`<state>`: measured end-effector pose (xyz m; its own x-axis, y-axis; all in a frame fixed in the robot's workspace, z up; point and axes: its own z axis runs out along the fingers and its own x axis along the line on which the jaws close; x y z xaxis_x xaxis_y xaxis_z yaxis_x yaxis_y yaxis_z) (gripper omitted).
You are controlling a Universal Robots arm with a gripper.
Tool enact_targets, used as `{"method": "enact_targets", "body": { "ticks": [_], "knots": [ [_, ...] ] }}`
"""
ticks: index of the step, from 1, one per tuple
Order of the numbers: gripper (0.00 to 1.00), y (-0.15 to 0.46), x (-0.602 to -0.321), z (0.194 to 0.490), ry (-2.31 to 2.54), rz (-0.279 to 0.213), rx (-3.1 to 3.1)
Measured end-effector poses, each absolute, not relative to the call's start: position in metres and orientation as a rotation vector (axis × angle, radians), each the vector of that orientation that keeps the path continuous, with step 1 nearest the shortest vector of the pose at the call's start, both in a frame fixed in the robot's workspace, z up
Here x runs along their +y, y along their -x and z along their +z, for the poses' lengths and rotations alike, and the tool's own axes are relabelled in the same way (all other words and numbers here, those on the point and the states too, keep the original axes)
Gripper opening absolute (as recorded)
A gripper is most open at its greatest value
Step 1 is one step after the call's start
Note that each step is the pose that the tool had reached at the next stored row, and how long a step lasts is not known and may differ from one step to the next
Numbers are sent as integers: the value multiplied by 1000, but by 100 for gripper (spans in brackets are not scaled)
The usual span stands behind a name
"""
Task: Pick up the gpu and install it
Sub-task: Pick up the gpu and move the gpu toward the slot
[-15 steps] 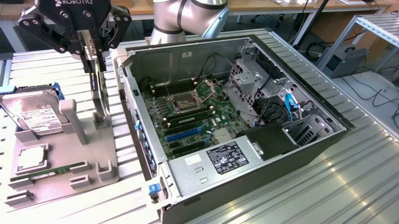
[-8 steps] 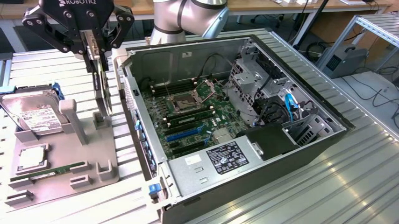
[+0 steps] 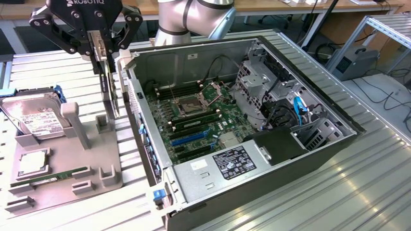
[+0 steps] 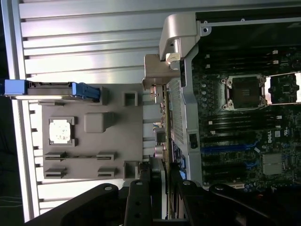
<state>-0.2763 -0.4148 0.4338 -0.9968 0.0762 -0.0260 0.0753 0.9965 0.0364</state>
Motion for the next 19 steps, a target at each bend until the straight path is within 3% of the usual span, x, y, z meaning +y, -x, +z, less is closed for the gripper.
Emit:
{"method": "enact_targets", "body": {
  "ticks": [19],
  "knots": [
    [27,262,-415,434,-118,54,3111]
  ]
}}
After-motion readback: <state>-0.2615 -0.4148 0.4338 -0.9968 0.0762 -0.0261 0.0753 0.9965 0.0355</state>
